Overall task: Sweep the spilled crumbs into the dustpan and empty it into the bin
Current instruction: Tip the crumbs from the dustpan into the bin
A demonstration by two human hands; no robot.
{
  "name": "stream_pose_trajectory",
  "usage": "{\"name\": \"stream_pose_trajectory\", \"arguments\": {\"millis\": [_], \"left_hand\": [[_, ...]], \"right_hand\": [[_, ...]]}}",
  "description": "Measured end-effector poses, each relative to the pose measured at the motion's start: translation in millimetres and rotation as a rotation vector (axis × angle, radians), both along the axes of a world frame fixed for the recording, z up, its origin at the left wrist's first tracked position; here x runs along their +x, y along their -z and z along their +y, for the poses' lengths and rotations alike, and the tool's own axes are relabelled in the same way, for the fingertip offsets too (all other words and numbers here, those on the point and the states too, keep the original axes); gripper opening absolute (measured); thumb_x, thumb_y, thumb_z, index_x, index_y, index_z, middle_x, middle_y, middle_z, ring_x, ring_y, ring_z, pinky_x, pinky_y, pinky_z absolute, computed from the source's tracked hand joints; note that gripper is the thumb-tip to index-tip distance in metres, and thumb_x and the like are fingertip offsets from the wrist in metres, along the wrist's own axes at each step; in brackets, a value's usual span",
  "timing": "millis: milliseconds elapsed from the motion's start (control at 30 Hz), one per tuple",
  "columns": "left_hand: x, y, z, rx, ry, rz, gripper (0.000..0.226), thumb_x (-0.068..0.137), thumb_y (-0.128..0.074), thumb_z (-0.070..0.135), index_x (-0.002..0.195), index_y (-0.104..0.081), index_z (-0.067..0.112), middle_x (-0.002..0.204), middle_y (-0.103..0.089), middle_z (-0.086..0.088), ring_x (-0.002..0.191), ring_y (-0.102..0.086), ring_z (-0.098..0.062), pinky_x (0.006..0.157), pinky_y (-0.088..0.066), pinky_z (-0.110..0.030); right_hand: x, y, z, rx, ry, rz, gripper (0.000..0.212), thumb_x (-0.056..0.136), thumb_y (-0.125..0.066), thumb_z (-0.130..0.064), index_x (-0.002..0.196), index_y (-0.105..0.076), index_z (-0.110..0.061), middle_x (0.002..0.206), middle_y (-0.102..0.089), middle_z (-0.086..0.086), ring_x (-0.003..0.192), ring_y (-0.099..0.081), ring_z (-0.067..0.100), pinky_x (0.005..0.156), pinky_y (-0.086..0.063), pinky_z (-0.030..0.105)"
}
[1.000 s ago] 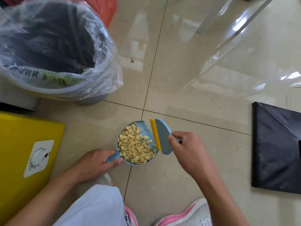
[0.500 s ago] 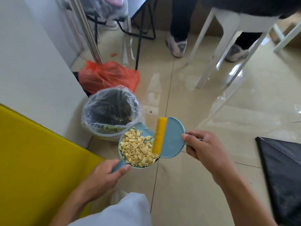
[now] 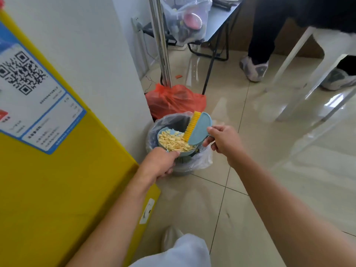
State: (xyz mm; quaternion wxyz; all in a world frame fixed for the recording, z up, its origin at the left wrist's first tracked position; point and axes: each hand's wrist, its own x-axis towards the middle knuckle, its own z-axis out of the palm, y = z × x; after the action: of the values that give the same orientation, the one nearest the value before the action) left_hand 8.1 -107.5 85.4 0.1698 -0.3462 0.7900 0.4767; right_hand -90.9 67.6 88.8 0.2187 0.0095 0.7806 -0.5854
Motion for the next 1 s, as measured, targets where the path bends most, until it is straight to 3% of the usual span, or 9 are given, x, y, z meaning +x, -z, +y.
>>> {"name": "stream_pose_trajectory", "arguments": {"millis": [200, 300, 400, 500, 600, 667, 800, 900, 1000], "left_hand": [[-45.6, 5.8, -6.5, -0.223, 0.191, -0.192, 0.036, 0.092, -0.051, 0.028, 0.081, -0.074, 0.002, 0.066, -0.064, -0.011, 0.042, -0.045, -0.022, 0.043, -0.033, -0.022], [-60.3, 3.8, -12.5, -0.222, 0.232, -0.311, 0.03, 0.093, -0.049, 0.026, 0.077, -0.065, 0.006, 0.062, -0.058, -0.007, 0.037, -0.035, -0.016, 0.039, -0.026, -0.017], [-65.5, -0.4, -14.7, -0.178, 0.238, -0.39, 0.028, 0.097, -0.049, 0.029, 0.081, -0.058, 0.008, 0.052, -0.045, 0.0, 0.035, -0.024, -0.01, 0.035, -0.019, -0.013], [-65.4, -0.4, -16.6, -0.161, 0.248, -0.417, 0.028, 0.097, -0.049, 0.031, 0.089, -0.061, 0.007, 0.04, -0.043, 0.003, 0.032, -0.023, -0.009, 0.036, -0.018, -0.016], [-63.1, -2.8, -17.7, -0.158, 0.242, -0.421, 0.03, 0.097, -0.049, 0.034, 0.09, -0.061, 0.007, 0.046, -0.041, 0.004, 0.034, -0.023, -0.009, 0.037, -0.018, -0.018], [-60.9, -6.7, -17.3, -0.167, 0.232, -0.407, 0.03, 0.096, -0.049, 0.035, 0.089, -0.061, 0.008, 0.05, -0.04, 0.004, 0.035, -0.024, -0.009, 0.038, -0.018, -0.019], [-51.9, -10.7, -14.9, -0.176, 0.196, -0.323, 0.027, 0.095, -0.05, 0.032, 0.085, -0.062, 0.01, 0.032, -0.043, 0.007, 0.03, -0.026, -0.01, 0.038, -0.021, -0.018], [-37.0, -10.0, -11.7, -0.195, 0.147, -0.163, 0.031, 0.092, -0.056, 0.034, 0.082, -0.069, 0.009, 0.041, -0.047, 0.003, 0.033, -0.032, -0.014, 0.041, -0.027, -0.021], [-14.3, -2.8, -7.7, -0.244, 0.14, -0.008, 0.041, 0.09, -0.057, 0.041, 0.086, -0.07, 0.002, 0.052, -0.053, -0.004, 0.045, -0.045, -0.024, 0.049, -0.038, -0.028]], "right_hand": [[-20.8, 35.9, -11.5, 0.216, -0.076, 0.132, 0.026, 0.102, -0.048, -0.023, 0.09, -0.071, -0.025, 0.061, -0.074, 0.003, 0.041, -0.051, 0.004, 0.06, -0.05, 0.033], [-24.5, 44.8, -11.9, 0.279, -0.109, 0.183, 0.025, 0.102, -0.048, -0.026, 0.088, -0.069, -0.029, 0.061, -0.074, 0.0, 0.05, -0.059, 0.009, 0.068, -0.057, 0.04], [-26.4, 47.4, -11.1, 0.345, -0.131, 0.233, 0.025, 0.101, -0.048, -0.029, 0.1, -0.073, -0.026, 0.061, -0.073, -0.001, 0.053, -0.06, 0.012, 0.067, -0.058, 0.039], [-26.2, 47.1, -10.6, 0.404, -0.161, 0.285, 0.026, 0.1, -0.047, -0.029, 0.102, -0.072, -0.023, 0.066, -0.074, 0.0, 0.046, -0.053, 0.008, 0.056, -0.05, 0.031], [-24.5, 44.7, -10.9, 0.453, -0.2, 0.345, 0.026, 0.1, -0.047, -0.03, 0.106, -0.071, -0.023, 0.069, -0.074, -0.001, 0.049, -0.053, 0.01, 0.054, -0.049, 0.032], [-23.5, 40.4, -11.0, 0.469, -0.215, 0.406, 0.027, 0.1, -0.047, -0.029, 0.109, -0.071, -0.022, 0.072, -0.074, 0.0, 0.053, -0.056, 0.013, 0.058, -0.053, 0.035], [-21.6, 31.7, -9.5, 0.437, -0.211, 0.49, 0.026, 0.098, -0.046, -0.027, 0.104, -0.071, -0.02, 0.071, -0.072, 0.0, 0.059, -0.064, 0.017, 0.061, -0.057, 0.039], [-16.7, 24.6, -0.1, 0.363, -0.215, 0.45, 0.021, 0.098, -0.043, -0.026, 0.102, -0.064, -0.022, 0.068, -0.073, -0.003, 0.064, -0.067, 0.011, 0.067, -0.057, 0.039], [-9.8, 20.7, 22.8, 0.289, -0.201, 0.341, 0.015, 0.095, -0.043, -0.022, 0.099, -0.057, -0.023, 0.066, -0.074, -0.004, 0.058, -0.063, 0.011, 0.061, -0.055, 0.036]]}}
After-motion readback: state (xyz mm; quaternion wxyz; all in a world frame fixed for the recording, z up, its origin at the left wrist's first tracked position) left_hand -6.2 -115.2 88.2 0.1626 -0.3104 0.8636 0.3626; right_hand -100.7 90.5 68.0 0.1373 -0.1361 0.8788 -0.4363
